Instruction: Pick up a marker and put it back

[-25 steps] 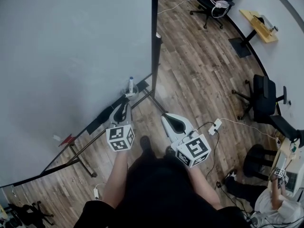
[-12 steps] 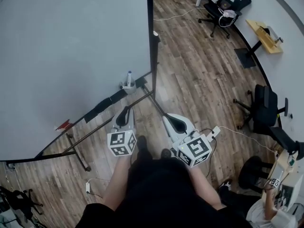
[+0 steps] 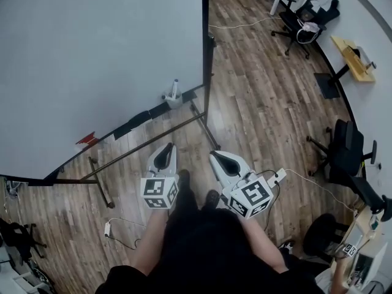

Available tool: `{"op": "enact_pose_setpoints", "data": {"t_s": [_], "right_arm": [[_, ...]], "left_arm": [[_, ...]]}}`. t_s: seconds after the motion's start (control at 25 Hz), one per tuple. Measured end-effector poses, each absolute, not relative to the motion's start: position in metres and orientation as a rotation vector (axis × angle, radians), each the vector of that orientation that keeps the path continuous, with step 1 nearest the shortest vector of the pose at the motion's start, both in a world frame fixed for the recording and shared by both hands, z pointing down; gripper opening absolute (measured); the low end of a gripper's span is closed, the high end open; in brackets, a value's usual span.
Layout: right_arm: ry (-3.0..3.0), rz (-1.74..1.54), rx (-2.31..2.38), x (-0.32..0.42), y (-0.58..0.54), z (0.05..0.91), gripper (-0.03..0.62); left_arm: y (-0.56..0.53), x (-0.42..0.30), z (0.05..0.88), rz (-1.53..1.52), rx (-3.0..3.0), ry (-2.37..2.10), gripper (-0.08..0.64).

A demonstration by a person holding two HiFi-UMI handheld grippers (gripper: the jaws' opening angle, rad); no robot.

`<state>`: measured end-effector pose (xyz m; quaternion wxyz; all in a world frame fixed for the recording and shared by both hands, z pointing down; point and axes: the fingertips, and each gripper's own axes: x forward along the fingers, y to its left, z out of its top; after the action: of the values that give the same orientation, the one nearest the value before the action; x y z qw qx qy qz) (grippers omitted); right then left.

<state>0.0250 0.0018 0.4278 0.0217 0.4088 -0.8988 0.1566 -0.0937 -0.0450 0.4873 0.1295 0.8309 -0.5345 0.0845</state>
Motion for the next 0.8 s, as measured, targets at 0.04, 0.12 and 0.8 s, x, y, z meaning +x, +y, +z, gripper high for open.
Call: {"op": "enact_pose_setpoints", "data": {"t_s": [0.04, 0.12, 0.8], "right_arm": [[-2.787, 0.478, 1.258, 0.026, 0.007, 0.429, 0.003], [-2.793, 0.448, 1.236, 0.027, 0.017, 0.43, 0.003], [-2.836, 0.261, 1.119, 0.041, 0.054, 0.416, 0.003]], "left_arm": [[-0.038, -0.092, 0.485, 0.241, 2.415, -1.556, 0.035], [-0.024, -0.088, 0.481, 0.238, 2.42, -1.553, 0.034], [0.041, -0.062, 0.431, 0.134, 2.46, -1.608, 0.012]]}}
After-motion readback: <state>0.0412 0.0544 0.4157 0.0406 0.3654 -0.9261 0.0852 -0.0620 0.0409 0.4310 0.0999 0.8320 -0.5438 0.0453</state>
